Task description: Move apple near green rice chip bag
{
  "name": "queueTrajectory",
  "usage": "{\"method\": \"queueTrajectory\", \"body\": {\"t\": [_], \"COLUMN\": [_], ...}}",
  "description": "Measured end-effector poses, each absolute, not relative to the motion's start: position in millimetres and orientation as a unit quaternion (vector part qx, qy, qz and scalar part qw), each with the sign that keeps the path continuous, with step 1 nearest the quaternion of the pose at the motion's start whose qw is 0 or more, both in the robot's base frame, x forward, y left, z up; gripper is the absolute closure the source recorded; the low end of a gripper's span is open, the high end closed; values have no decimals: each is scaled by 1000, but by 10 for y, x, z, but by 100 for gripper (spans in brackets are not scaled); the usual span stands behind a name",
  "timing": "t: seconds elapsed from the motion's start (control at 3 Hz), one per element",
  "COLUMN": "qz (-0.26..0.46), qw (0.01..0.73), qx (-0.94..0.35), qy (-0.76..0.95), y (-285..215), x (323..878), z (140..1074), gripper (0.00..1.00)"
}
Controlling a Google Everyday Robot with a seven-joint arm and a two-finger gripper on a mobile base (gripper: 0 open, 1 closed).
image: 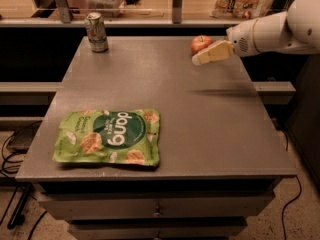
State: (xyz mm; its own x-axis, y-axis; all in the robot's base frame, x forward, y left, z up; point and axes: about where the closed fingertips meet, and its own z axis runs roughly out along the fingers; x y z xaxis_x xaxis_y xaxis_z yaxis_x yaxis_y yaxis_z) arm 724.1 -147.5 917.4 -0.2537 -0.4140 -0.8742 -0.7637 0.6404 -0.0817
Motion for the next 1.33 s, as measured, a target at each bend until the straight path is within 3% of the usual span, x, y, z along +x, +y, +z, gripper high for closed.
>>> {"method": "queueTrajectory", "body": {"t": [1.0,1.33], "qz": [248,248], "qw": [493,493], "qx": [-332,-332], "qy": [765,765], "y": [-1258,-1257], "x": [7973,7973], "z": [8694,8693], "gripper": [0,0]}}
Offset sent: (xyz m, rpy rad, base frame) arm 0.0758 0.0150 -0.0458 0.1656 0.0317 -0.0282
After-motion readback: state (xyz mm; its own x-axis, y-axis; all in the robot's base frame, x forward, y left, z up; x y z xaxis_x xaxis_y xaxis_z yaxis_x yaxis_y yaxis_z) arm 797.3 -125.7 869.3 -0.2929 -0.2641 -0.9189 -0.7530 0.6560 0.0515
